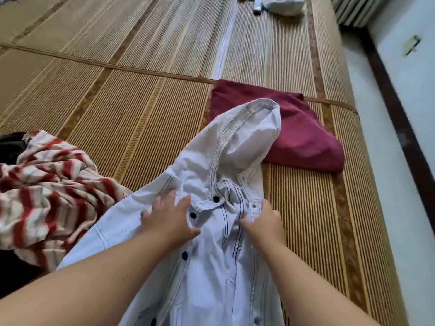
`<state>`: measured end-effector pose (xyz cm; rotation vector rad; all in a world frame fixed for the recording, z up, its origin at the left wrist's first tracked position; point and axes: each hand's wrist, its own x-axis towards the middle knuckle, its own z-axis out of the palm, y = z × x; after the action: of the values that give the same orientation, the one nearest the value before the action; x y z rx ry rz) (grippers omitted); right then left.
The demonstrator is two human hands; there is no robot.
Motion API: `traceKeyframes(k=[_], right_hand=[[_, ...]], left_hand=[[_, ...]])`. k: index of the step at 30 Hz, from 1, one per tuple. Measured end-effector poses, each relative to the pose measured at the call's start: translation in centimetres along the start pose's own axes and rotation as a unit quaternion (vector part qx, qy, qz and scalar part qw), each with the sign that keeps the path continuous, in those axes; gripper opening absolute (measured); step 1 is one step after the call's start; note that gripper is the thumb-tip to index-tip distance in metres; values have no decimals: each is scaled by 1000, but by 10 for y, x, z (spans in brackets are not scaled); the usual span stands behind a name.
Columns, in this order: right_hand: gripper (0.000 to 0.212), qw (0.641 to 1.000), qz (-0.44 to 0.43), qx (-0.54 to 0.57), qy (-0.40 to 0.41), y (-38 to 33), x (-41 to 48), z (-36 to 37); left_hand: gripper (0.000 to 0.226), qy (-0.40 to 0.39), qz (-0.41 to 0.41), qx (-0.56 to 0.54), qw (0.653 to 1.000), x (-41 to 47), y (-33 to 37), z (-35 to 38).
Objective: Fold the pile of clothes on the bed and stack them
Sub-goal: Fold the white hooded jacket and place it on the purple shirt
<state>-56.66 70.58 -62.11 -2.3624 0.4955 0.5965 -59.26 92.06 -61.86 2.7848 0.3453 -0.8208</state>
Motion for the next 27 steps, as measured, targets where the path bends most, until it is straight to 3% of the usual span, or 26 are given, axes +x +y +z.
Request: traceKeyframes(k=[3,5,7,11,13,15,17,21,24,27], right_hand=[[46,999,-23,-2,27,0,7,-1],[34,995,-41,10,93,-1,11,-21],[30,982,-61,20,179,-3,18,-51],[39,949,-63,10,308,-6,42,-115],[46,957,-61,14,283,-7,52,-132],[67,977,-37,27,206,-3,52,-134],[87,989,6,14,150,7,43,-123],[86,996,34,-35,76,40,-3,-69],[86,992,54,-116,21,69,-49,-22],[85,985,95,-122,81,91,-91,7]], left_hand=[[75,22,-18,27,999,12,1,-6],[40,60,21,11,998,18,0,-14],[24,93,72,-25,993,23,-1,-23],[44,193,107,-143,965,43,12,-53],[57,146,89,-160,972,59,21,-66],[67,79,42,-168,982,67,28,-69],[76,71,28,-146,986,61,30,-60],[99,56,73,-42,995,17,23,-14],[101,31,79,8,996,-22,7,23],[95,17,64,19,998,-56,-13,49]])
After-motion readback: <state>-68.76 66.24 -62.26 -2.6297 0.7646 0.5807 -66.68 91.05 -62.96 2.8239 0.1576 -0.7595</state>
